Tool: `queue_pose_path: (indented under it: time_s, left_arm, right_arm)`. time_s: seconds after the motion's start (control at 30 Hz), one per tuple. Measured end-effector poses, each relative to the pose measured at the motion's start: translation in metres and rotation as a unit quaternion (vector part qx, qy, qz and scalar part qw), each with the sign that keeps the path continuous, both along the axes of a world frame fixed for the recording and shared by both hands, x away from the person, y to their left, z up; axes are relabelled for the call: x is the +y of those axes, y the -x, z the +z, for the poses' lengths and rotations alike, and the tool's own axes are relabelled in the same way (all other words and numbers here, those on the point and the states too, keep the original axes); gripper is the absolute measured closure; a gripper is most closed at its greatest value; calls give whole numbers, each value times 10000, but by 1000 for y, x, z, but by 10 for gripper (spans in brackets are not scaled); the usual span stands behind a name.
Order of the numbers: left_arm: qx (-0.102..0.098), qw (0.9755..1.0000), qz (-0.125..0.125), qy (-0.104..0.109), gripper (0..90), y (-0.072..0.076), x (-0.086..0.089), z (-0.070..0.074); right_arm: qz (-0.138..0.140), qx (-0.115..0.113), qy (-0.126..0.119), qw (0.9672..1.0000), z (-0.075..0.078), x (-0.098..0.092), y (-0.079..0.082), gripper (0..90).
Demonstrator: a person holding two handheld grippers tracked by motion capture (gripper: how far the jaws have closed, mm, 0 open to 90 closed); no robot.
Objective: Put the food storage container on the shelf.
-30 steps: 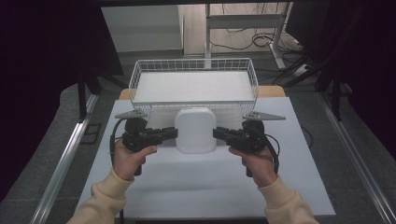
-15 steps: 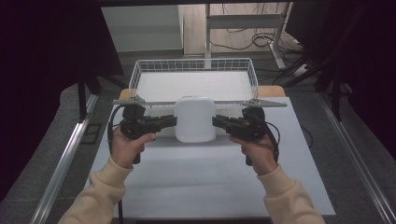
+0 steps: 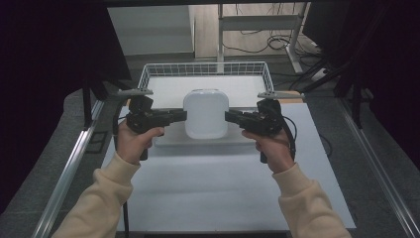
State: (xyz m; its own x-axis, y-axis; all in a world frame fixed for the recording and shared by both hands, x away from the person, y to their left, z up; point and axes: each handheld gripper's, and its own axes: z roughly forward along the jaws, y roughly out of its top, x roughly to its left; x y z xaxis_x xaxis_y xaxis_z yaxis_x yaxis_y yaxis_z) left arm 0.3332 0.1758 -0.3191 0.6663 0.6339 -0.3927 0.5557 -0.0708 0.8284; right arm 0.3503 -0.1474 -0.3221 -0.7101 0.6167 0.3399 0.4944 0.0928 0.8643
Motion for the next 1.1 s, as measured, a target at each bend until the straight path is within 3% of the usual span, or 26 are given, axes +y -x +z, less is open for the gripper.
queue_pose_path:
  time_s: [0.27,0.63,1.1]
  left_arm:
    - [-49,10000,10,-26,800,-14,5,14]
    - [30,10000,39,73,800,-38,12,25]
    - [173,9998,24,51,798,-64,15,32]
  right_arm:
    - [2,-45,35,10000,15,6,-14,787]
    - [15,-12,115,9999,32,13,-38,788]
    - [-7,138,127,9998,41,17,-62,788]
